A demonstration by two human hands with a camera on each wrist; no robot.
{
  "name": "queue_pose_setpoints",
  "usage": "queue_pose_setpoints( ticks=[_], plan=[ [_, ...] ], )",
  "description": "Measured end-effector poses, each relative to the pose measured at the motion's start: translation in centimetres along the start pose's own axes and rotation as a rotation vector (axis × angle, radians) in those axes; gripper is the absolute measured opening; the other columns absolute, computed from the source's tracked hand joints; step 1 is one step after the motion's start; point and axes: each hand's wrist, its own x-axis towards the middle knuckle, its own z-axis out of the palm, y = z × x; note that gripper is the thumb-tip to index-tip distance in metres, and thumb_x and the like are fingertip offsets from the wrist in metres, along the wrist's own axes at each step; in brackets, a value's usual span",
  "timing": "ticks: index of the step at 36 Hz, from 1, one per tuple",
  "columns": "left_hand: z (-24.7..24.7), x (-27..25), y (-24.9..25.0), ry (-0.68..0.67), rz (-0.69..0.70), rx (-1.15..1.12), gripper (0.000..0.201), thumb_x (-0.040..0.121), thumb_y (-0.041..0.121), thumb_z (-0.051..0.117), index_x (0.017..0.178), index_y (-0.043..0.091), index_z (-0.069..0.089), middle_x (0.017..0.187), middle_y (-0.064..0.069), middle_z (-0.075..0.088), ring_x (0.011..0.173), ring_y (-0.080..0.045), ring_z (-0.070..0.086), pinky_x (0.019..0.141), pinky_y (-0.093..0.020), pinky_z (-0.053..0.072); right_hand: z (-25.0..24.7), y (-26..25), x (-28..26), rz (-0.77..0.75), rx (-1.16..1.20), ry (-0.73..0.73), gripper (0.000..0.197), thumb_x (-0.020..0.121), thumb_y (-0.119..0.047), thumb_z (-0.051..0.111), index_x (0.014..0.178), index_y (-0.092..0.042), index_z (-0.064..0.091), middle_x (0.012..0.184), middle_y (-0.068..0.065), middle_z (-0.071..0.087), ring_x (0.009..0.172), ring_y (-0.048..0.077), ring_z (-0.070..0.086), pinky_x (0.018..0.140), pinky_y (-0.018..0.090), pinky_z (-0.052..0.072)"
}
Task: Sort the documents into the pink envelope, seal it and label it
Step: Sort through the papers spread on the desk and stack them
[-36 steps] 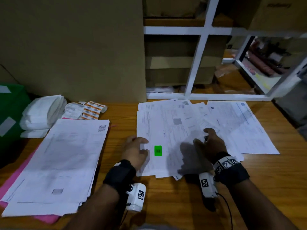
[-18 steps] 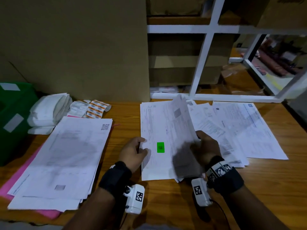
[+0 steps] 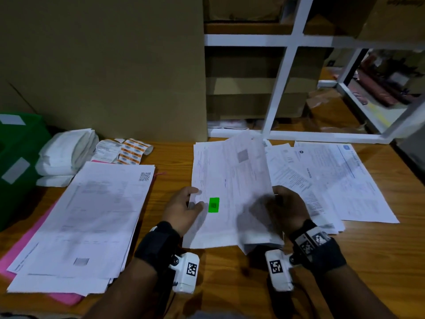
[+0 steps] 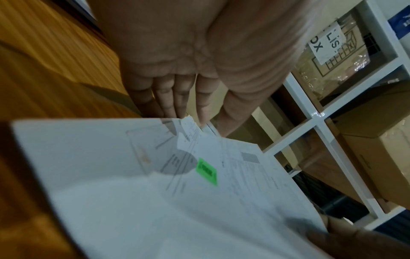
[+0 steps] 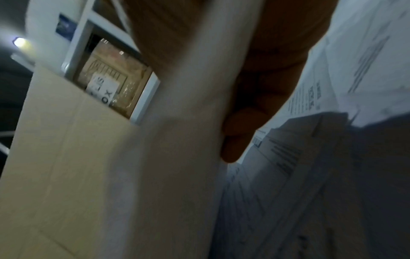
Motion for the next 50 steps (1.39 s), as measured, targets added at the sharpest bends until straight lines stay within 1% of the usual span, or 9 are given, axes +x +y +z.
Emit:
queue_pose_setpoints(
  ticks=[2, 7, 13, 18, 25, 30, 33, 40, 50],
  plan=[
    [-0.4, 0.1, -0.1, 0.054, -0.040, -0.180, 0.039, 0.083, 0.040, 0.076, 0.118, 0.035, 0.059, 0.121, 0.005, 0.067, 0.110, -0.015, 0.066, 0.089, -0.033, 0.057, -0.2, -0.6, -0.4, 0.017, 0.160, -0.023, 0.013, 0.086, -0.009, 0.069, 0.078, -0.019, 0.067, 0.065, -0.005, 0.067, 0.055, -0.004, 0.061, 0.049, 0.012, 0.044],
    [-3.0, 0.7, 0.1, 0.115, -0.129, -0.474, 0.089, 0.063, 0.051, 0.091, 0.136, 0.018, 0.052, 0.124, -0.006, 0.071, 0.109, -0.029, 0.070, 0.093, -0.054, 0.056, 0.0, -1.4, -0.5, -0.015, 0.340, -0.077, 0.012, 0.085, 0.000, 0.060, 0.088, -0.009, 0.068, 0.079, 0.020, 0.070, 0.063, 0.026, 0.062, 0.056, 0.039, 0.048],
    [-5.9, -0.2, 0.2, -0.030, -0.076, -0.729, 0.050, 0.090, 0.019, 0.074, 0.137, 0.011, 0.058, 0.130, -0.015, 0.067, 0.116, -0.035, 0.066, 0.098, -0.055, 0.052, 2.2, -3.1, -1.0, -0.117, 0.427, -0.169, 0.011, 0.093, -0.001, 0.058, 0.093, -0.010, 0.064, 0.076, 0.025, 0.066, 0.060, 0.024, 0.059, 0.052, 0.037, 0.048],
    [-7.5, -0.8, -0.6, 0.035, 0.064, -0.472, 0.050, 0.087, 0.001, 0.073, 0.135, 0.006, 0.057, 0.127, -0.007, 0.070, 0.119, -0.027, 0.065, 0.102, -0.045, 0.053, 4.9, -5.6, -0.1, -0.271, 0.284, -0.286, 0.051, 0.082, -0.047, 0.074, 0.125, -0.027, 0.055, 0.116, -0.017, 0.065, 0.107, -0.004, 0.060, 0.089, 0.024, 0.049],
    [-11.0, -2.7, -0.5, 0.236, 0.179, -0.333, 0.055, 0.081, 0.020, 0.079, 0.132, 0.017, 0.058, 0.127, 0.003, 0.070, 0.117, -0.015, 0.066, 0.102, -0.042, 0.053, 8.0, -10.5, 0.0, -0.429, 0.380, -0.199, 0.104, 0.083, -0.013, 0.076, 0.155, -0.032, 0.004, 0.143, -0.033, 0.032, 0.135, 0.001, 0.040, 0.110, 0.022, 0.036],
    [-14.2, -3.3, -0.7, 0.389, 0.214, -0.190, 0.089, 0.084, 0.022, 0.079, 0.154, 0.022, 0.024, 0.133, 0.022, 0.058, 0.115, 0.010, 0.059, 0.101, -0.029, 0.048, 10.9, -13.0, 0.6, -0.676, 0.172, -0.232, 0.058, 0.090, -0.016, 0.063, 0.143, -0.031, 0.045, 0.145, -0.020, 0.046, 0.134, -0.004, 0.039, 0.116, 0.027, 0.033],
    [-15.9, -3.7, -1.7, 0.442, 0.220, -0.129, 0.105, 0.089, 0.009, 0.074, 0.157, 0.028, -0.004, 0.135, 0.023, 0.051, 0.112, 0.021, 0.053, 0.094, -0.012, 0.045, 13.5, -13.9, 0.7, -0.598, 0.215, -0.305, 0.043, 0.094, -0.007, 0.059, 0.129, -0.032, 0.060, 0.134, -0.015, 0.058, 0.124, -0.006, 0.047, 0.105, 0.007, 0.034],
    [-21.4, -6.6, -6.0, 0.082, 0.229, 0.056, 0.037, 0.094, 0.012, 0.064, 0.130, 0.020, 0.063, 0.137, 0.012, 0.062, 0.134, -0.002, 0.049, 0.114, -0.021, 0.036, 18.8, -15.5, 0.9, -0.422, 0.292, -0.423, 0.035, 0.096, -0.015, 0.061, 0.114, -0.044, 0.065, 0.130, -0.021, 0.058, 0.125, 0.002, 0.048, 0.105, 0.017, 0.032],
    [-26.7, -8.2, -11.1, 0.244, -0.100, 0.302, 0.031, 0.094, 0.001, 0.061, 0.117, 0.018, 0.072, 0.131, 0.003, 0.065, 0.126, -0.010, 0.054, 0.110, -0.028, 0.040, 26.2, -17.3, -0.2, -0.404, 0.126, -0.586, 0.020, 0.084, -0.036, 0.069, 0.095, -0.050, 0.062, 0.127, -0.015, 0.061, 0.120, 0.010, 0.056, 0.105, 0.035, 0.047]
  ],
)
